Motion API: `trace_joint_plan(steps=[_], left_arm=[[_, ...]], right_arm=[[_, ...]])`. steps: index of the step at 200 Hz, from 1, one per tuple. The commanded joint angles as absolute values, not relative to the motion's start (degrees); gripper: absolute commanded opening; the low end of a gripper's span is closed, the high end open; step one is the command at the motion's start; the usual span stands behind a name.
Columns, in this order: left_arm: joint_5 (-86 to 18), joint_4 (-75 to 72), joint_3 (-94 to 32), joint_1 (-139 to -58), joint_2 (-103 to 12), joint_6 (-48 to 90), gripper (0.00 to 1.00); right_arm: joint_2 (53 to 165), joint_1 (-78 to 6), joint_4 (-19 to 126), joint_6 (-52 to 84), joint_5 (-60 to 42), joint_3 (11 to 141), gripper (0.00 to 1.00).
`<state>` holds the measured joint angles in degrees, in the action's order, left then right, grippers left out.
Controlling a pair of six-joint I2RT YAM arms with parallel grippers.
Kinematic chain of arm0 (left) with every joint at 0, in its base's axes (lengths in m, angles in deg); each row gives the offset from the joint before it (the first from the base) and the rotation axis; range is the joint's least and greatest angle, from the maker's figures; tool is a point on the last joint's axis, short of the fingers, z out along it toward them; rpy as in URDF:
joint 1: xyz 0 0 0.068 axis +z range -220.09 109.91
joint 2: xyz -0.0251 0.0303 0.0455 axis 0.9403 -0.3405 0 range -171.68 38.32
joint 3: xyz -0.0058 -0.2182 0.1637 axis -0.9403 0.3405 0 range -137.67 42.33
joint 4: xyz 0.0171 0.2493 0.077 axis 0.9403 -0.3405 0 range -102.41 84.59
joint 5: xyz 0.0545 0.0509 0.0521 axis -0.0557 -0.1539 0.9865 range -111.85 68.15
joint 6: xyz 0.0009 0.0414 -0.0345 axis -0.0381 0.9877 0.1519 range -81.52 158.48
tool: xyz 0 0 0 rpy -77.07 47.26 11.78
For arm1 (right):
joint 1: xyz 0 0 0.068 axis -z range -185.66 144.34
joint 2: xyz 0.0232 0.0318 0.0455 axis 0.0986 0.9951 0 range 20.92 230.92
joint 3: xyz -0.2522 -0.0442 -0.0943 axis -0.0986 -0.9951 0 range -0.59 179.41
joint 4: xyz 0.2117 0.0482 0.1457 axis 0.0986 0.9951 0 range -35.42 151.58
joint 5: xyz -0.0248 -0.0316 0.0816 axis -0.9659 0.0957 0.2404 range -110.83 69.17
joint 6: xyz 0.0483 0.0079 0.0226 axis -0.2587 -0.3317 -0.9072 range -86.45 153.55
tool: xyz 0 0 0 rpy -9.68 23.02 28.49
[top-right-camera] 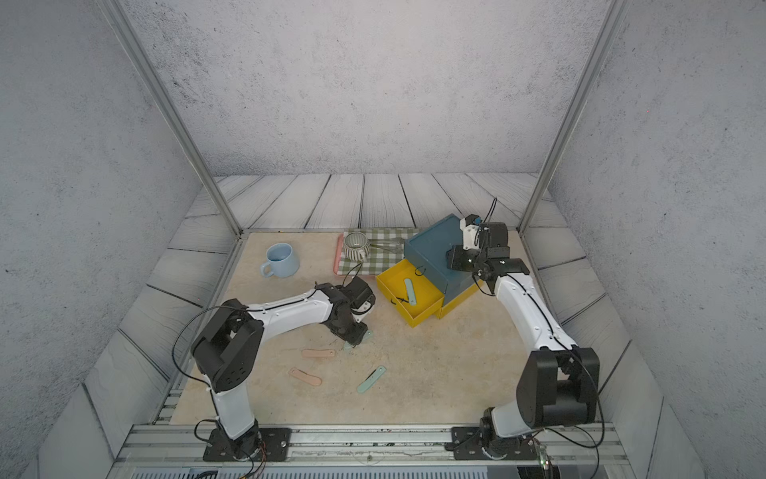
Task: Place the fruit knives into the drawer by color
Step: Pick up the fruit knife from the center of the board.
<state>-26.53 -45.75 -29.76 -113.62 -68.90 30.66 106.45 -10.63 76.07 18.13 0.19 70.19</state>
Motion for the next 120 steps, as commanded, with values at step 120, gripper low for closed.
trace_joint_plan(steps=[120], left_arm=[[-25.5, -46.7, -32.1, -113.8, -76.0, 29.2, 0.19]], right_arm=[[112.3, -10.8, 97.7, 18.3, -4.7, 63.7, 0.09]])
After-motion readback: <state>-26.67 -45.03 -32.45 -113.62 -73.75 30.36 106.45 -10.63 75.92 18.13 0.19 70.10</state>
